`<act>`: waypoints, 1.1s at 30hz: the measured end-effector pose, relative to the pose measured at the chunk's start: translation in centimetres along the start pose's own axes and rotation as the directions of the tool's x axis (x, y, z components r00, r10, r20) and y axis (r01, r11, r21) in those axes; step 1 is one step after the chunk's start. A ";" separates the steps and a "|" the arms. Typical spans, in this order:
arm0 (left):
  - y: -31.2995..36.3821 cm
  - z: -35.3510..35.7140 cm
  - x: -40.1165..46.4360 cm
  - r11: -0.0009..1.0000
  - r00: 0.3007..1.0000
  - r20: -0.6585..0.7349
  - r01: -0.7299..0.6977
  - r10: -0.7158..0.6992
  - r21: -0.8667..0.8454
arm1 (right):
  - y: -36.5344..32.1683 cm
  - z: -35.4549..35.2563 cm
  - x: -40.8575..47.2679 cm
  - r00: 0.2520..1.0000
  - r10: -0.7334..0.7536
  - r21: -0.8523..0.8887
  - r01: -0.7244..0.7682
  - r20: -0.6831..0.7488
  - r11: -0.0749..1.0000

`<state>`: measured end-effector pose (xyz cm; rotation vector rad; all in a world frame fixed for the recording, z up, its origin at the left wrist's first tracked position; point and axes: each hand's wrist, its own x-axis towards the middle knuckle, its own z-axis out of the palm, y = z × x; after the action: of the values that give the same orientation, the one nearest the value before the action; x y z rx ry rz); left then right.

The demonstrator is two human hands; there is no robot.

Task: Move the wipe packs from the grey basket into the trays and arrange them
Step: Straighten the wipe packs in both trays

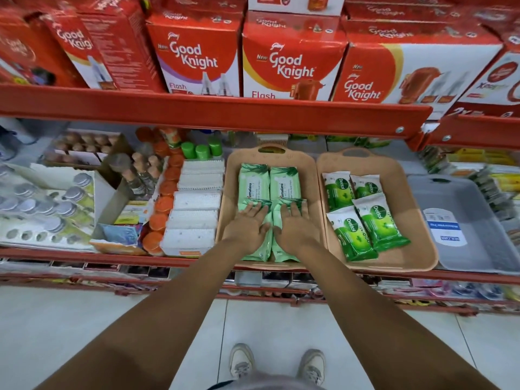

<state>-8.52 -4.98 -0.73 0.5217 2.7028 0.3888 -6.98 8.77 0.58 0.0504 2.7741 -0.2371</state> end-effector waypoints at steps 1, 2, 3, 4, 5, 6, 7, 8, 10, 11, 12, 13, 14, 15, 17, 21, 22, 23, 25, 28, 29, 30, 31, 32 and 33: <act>0.0 0.4 -0.1 1.000 1.000 -0.022 0.008 -0.008 0.008 | 0.1 0.2 0.0 1.000 -0.005 0.009 0.005 0.005 1.000; 0.1 0.8 -0.2 1.000 0.999 -0.044 0.019 -0.018 0.020 | 0.3 0.3 0.1 1.000 -0.009 0.017 0.009 0.009 1.000; 0.2 1.1 -0.3 0.999 0.998 -0.059 0.033 -0.031 0.028 | 0.6 0.3 0.1 1.000 -0.014 0.025 0.014 0.015 1.000; 0.3 1.2 -0.3 0.998 0.996 -0.069 0.051 -0.050 0.026 | 0.8 0.2 0.2 0.999 -0.025 0.037 0.024 0.022 0.999; 0.5 1.2 -0.4 0.997 0.995 -0.072 0.073 -0.072 0.013 | 1.0 0.0 0.1 0.999 -0.042 0.056 0.041 0.024 0.998; 0.9 1.0 -0.4 0.996 0.993 -0.071 0.093 -0.094 -0.009 | 1.4 -0.3 -0.2 0.998 -0.066 0.089 0.065 0.009 0.994; 1.5 0.6 -0.4 0.993 0.991 -0.074 0.106 -0.109 -0.045 | 1.8 -0.7 -0.6 0.995 -0.089 0.138 0.093 -0.034 0.986; 2.3 0.2 -0.3 0.991 0.990 -0.089 0.101 -0.108 -0.085 | 2.5 -1.1 -1.3 0.989 -0.097 0.194 0.117 -0.108 0.974; 4.6 -0.4 0.0 0.990 0.987 -0.156 0.024 -0.046 -0.140 | 4.6 -1.6 -2.7 0.956 -0.048 0.277 0.132 -0.289 0.952; 6.1 -0.6 0.1 0.988 0.982 -0.191 -0.028 -0.002 -0.153 | 6.1 -1.8 -3.4 0.933 -0.001 0.297 0.115 -0.359 0.948; 7.7 -0.6 0.3 0.984 0.975 -0.217 -0.077 0.040 -0.163 | 7.9 -2.0 -4.0 0.915 0.050 0.309 0.083 -0.401 0.947; 9.6 -0.4 0.6 0.978 0.971 -0.225 -0.115 0.075 -0.172 | 9.9 -2.2 -4.4 0.907 0.094 0.315 0.044 -0.410 0.948; 11.4 -0.1 0.8 0.975 0.971 -0.216 -0.142 0.104 -0.172 | 11.7 -2.4 -4.6 0.912 0.123 0.310 0.004 -0.391 0.951; 13.4 0.4 1.2 0.973 0.974 -0.187 -0.162 0.130 -0.166 | 13.6 -2.6 -4.6 0.924 0.141 0.291 -0.034 -0.356 0.956; 17.0 1.4 2.5 0.978 0.986 -0.062 -0.160 0.153 -0.133 | 16.6 -2.8 -4.1 0.949 0.148 0.217 -0.088 -0.278 0.972; 21.4 3.7 5.7 0.999 0.985 0.174 -0.012 0.017 -0.030 | 20.2 -2.2 -1.9 0.991 0.061 0.024 -0.059 -0.121 0.998; 21.9 4.1 6.2 1.000 0.982 0.187 0.027 -0.024 -0.013 | 20.8 -2.0 -1.4 0.994 0.036 -0.021 -0.039 -0.098 0.999; 22.3 4.6 6.7 0.998 0.979 0.196 0.056 -0.057 0.012 | 21.2 -1.8 -0.9 0.997 0.012 -0.061 -0.017 -0.083 0.998; 22.7 5.4 7.2 0.992 0.974 0.195 0.099 -0.113 0.077 | 21.8 -1.6 -0.4 0.998 -0.031 -0.112 0.024 -0.059 0.993; 22.8 7.0 7.8 0.987 0.974 0.172 0.128 -0.144 0.100 | 22.4 -1.6 -0.2 0.996 -0.062 -0.073 0.057 -0.065 0.996; 22.8 7.6 7.9 0.986 0.975 0.164 0.135 -0.149 0.095 | 22.6 -1.5 -0.2 0.996 -0.060 -0.045 0.057 -0.072 0.997; 22.6 8.0 7.9 0.985 0.976 0.157 0.140 -0.154 0.100 | 22.7 -1.4 -0.4 0.996 -0.055 -0.021 0.053 -0.075 0.998; 22.5 8.3 7.9 0.985 0.976 0.151 0.140 -0.154 0.105 | 22.8 -1.4 -0.6 0.996 -0.046 -0.003 0.046 -0.072 0.999; 22.5 8.4 7.9 0.986 0.978 0.149 0.131 -0.145 0.101 | 22.9 -1.3 -0.9 0.997 -0.034 0.012 0.035 -0.065 0.999; 22.3 8.3 7.9 0.989 0.980 0.153 0.117 -0.130 0.088 | 22.9 -1.2 -1.3 0.998 -0.019 0.021 0.020 -0.055 1.000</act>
<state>-5.31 19.75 -3.11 0.3858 2.5873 0.1994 -4.72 31.59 -1.44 0.0363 2.8277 -0.2748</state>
